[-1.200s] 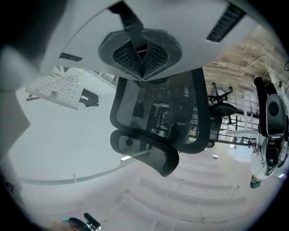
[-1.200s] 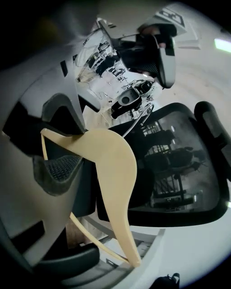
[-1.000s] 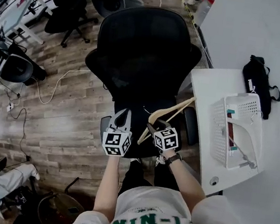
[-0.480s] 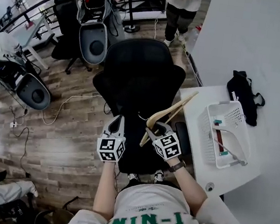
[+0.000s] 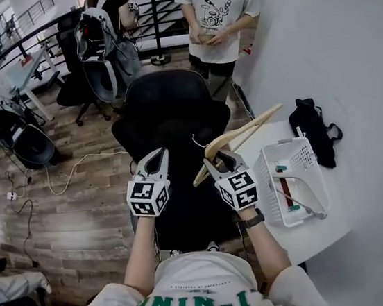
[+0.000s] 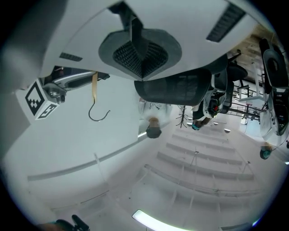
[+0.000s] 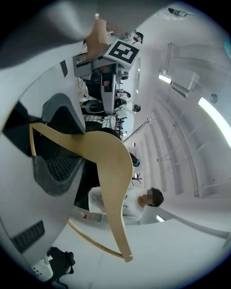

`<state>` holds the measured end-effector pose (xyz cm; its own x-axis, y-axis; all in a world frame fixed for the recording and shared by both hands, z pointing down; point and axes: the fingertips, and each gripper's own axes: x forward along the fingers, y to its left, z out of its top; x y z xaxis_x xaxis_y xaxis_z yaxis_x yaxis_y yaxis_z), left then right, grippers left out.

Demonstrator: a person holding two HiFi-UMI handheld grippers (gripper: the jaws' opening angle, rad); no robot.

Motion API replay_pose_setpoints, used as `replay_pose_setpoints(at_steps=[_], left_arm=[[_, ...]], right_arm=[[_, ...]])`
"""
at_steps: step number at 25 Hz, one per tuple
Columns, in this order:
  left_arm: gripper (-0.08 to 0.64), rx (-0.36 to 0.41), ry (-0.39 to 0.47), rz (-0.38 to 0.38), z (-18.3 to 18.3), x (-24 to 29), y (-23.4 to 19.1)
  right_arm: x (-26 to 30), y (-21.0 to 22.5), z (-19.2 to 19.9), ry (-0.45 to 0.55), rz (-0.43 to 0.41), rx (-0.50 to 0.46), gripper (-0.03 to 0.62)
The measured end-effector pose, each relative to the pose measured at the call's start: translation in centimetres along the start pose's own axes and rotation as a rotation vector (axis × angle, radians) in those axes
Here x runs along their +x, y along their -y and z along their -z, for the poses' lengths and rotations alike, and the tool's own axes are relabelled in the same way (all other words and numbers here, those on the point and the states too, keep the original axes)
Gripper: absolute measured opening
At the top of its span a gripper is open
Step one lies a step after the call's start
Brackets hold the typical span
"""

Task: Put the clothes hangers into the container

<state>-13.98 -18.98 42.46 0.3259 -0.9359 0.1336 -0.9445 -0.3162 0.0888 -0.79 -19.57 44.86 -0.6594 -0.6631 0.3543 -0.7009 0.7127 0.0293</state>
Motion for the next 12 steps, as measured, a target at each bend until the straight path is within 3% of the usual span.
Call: replay_pose_setpoints(at_steps=[7, 12], left_arm=[[0.011, 0.054, 0.033, 0.160, -4.5, 3.8, 5.9], [0.011, 0.073, 0.050, 0.299, -5.7, 6.7, 11.7]], right_arm=[[-5.9, 6.2, -4.7, 0.051, 0.114, -0.016, 0.164], [-11.6, 11.2, -5.1, 0.038, 0.261, -0.039, 0.164]])
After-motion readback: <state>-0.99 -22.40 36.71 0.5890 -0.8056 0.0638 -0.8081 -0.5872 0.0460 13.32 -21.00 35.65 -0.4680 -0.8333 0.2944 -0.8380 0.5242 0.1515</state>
